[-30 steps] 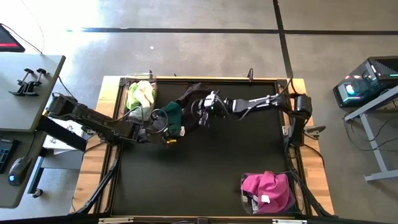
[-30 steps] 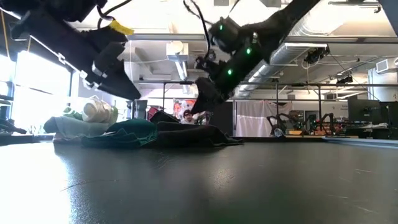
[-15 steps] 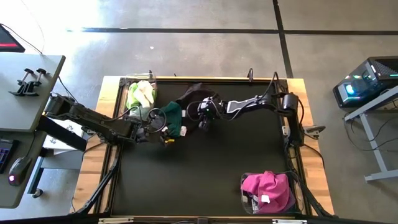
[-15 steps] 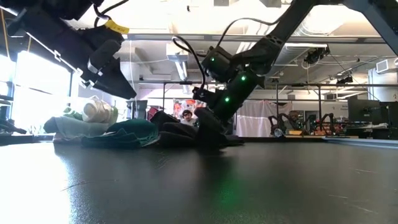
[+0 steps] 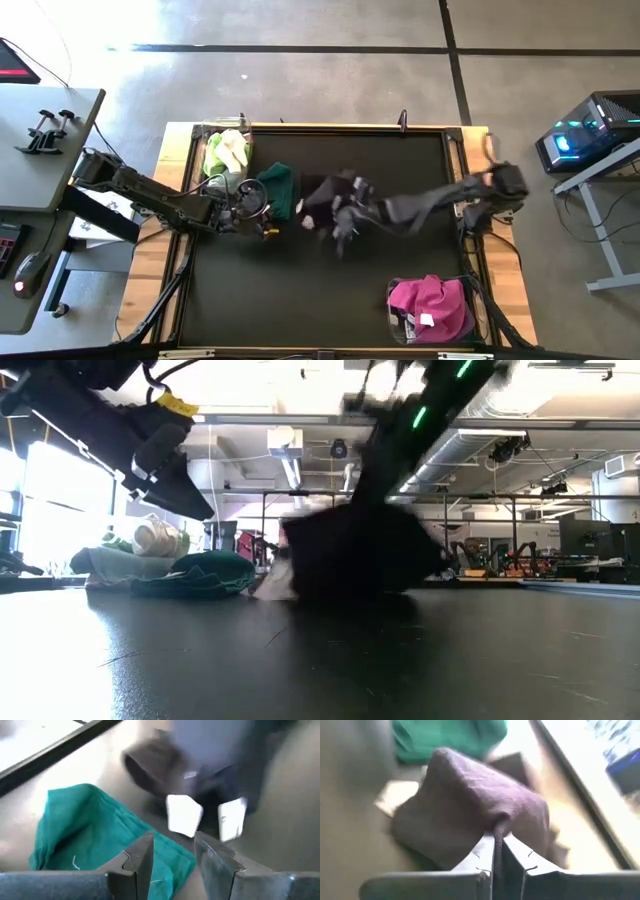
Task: Sort towels by color in basket
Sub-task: Put the black towel into the bottom transparent bin
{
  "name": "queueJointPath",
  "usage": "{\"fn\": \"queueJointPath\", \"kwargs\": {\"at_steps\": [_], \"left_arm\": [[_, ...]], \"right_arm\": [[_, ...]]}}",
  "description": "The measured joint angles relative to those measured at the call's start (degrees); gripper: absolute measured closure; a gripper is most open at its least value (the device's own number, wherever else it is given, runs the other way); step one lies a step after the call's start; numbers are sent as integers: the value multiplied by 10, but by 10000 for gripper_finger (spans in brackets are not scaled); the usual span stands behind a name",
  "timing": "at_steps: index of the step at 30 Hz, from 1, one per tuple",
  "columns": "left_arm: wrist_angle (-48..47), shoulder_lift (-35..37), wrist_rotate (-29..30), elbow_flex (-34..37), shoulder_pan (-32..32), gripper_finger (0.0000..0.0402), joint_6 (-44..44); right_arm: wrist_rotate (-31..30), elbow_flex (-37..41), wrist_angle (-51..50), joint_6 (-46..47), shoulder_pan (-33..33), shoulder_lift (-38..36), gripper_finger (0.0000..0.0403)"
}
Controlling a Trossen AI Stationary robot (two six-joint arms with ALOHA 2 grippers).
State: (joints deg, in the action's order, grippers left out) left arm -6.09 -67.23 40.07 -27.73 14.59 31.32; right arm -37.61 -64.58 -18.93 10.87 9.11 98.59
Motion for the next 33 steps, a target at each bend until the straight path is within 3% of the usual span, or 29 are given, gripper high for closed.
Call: {"fn": "queueJointPath", "kwargs": {"at_steps": [4, 11, 19, 23, 26, 29, 33], "left_arm": [[0, -6, 22, 0, 4, 273, 5], [15, -8, 29, 0, 4, 273, -5], [33, -8, 31, 0, 4, 273, -24], [32, -8, 31, 0, 4, 273, -19], [34, -8, 31, 0, 4, 273, -16], [34, -8, 31, 0, 4, 273, -16], [34, -8, 47, 0, 4, 273, -29]], "right_arm": [[-112, 0, -25, 13, 118, -102, 388], [-300, -3, 25, -97, 319, -256, 392], [-311, -46, 35, -85, 544, -355, 392], [-223, -60, -27, 73, 650, -380, 393], [-242, -59, -113, 219, 701, -374, 393], [-242, -58, -224, 396, 707, -351, 393], [-181, -58, -325, 550, 683, -310, 394]]}}
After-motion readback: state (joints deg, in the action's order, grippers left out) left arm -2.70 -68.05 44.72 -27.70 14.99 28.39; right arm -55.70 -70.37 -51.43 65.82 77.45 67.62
